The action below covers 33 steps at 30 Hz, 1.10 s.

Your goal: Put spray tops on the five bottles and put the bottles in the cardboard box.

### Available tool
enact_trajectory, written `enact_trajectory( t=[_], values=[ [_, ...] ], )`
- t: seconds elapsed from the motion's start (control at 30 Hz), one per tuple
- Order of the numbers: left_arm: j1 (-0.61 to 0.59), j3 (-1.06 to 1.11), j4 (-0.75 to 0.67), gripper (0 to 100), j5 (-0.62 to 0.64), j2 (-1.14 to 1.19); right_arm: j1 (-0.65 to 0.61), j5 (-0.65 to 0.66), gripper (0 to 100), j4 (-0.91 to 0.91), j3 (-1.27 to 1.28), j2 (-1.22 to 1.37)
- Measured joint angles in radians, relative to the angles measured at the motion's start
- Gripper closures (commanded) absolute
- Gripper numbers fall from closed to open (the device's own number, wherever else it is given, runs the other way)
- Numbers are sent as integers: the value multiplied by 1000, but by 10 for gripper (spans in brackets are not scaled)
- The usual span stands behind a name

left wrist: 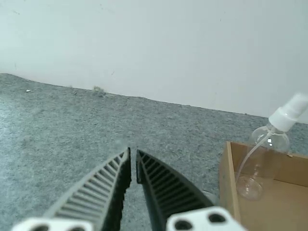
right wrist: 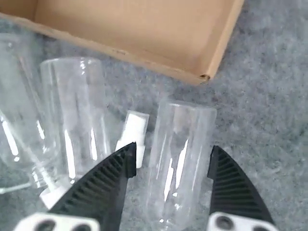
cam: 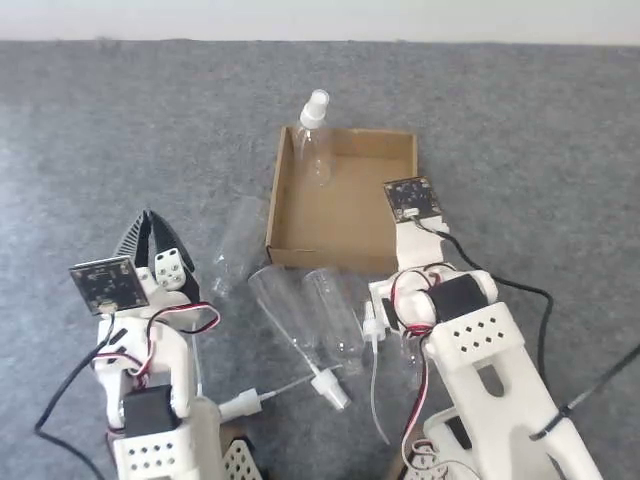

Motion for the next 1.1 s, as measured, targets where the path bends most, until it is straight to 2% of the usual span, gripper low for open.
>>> enact_trajectory(
  t=[0.17,0.43,0.73,0.93,1.1],
  values=[
    [0,0,0,984,0,0,37,0,796,-61,28,17],
    [0,0,0,984,0,0,38,8,799,-187,28,236],
    [0,0,0,984,0,0,75,14,801,-199,28,316],
    [0,0,0,984,0,0,97,14,902,-199,28,322],
    [0,0,0,984,0,0,110,14,910,-201,26,330]
  ],
)
